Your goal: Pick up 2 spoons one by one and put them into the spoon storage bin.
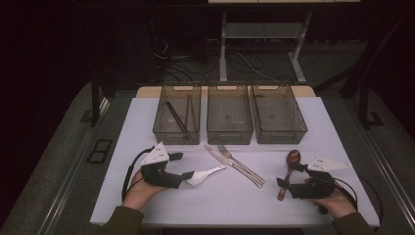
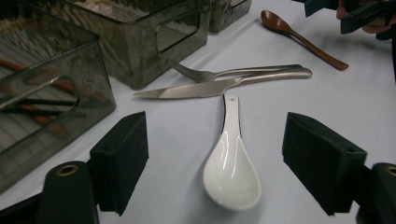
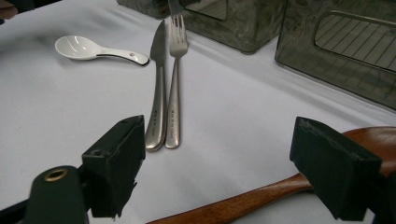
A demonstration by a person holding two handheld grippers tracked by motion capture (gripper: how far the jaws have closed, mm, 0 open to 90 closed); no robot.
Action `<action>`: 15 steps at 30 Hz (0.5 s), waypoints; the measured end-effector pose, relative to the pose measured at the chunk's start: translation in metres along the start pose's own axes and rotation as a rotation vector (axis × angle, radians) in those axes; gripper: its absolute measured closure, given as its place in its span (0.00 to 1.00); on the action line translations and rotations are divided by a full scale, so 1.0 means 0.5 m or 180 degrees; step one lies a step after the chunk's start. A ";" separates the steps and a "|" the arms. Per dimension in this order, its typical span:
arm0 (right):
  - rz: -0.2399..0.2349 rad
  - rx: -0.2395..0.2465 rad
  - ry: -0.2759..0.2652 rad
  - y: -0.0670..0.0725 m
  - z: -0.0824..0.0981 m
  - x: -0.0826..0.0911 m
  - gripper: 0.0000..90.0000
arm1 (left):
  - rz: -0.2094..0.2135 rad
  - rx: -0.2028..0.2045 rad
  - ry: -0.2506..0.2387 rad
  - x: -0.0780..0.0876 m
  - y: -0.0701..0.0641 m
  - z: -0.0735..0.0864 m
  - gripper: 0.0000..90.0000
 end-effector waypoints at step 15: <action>0.0016 0.0002 -0.0051 0.004 -0.004 0.006 0.20 | 0.0141 0.0210 0.0201 -0.076 0.015 -0.018 0.48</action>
Point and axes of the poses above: each handheld gripper's, and its own axes: x roughly backward along the jaws, z roughly out of its underside, y roughly to its left, the point moved 1 cm from there along -x, roughly forward along the jaws, and after that the axes turned 8 degrees about z, right-handed, at the moved point
